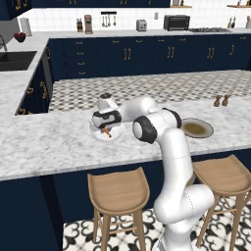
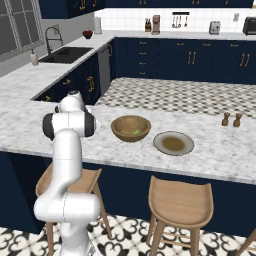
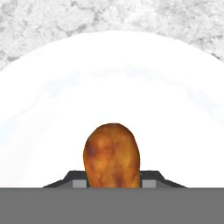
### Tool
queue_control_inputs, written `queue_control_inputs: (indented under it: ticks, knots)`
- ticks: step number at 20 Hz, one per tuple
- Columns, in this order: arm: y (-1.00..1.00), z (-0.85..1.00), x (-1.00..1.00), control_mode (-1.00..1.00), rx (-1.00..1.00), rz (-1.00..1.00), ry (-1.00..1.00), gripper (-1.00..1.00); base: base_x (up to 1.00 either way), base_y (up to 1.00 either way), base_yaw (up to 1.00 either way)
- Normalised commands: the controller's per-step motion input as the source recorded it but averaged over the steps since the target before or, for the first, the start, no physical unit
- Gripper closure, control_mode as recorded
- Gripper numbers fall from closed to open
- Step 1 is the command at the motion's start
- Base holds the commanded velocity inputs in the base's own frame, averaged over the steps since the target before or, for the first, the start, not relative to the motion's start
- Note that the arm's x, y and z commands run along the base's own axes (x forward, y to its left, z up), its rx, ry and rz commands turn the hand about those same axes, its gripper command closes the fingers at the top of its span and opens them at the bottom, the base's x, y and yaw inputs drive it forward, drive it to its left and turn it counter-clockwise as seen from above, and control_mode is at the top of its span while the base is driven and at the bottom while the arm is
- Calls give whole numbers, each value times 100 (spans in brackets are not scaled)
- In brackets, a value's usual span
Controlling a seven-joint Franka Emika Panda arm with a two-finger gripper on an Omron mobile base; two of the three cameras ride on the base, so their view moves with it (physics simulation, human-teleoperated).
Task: Pick the chicken drumstick and lemon wedge from their plates and place them in the bowl. Then put the bowl in the fridge.
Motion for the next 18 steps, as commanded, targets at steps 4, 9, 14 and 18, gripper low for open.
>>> queue_control_inputs:
  ticks: [4, 9, 14, 18]
  knots:
    - [-38, 87, -19, -100, 1, 0, -1, 100, 0, 0, 0]
    - [-79, 86, -49, -100, 4, 0, 0, 100, 0, 0, 0]
    - [-100, 65, -58, -100, 11, -7, 0, 100, 0, 0, 0]
    - [-100, 37, -19, -100, 17, -10, 7, 100, 0, 0, 0]
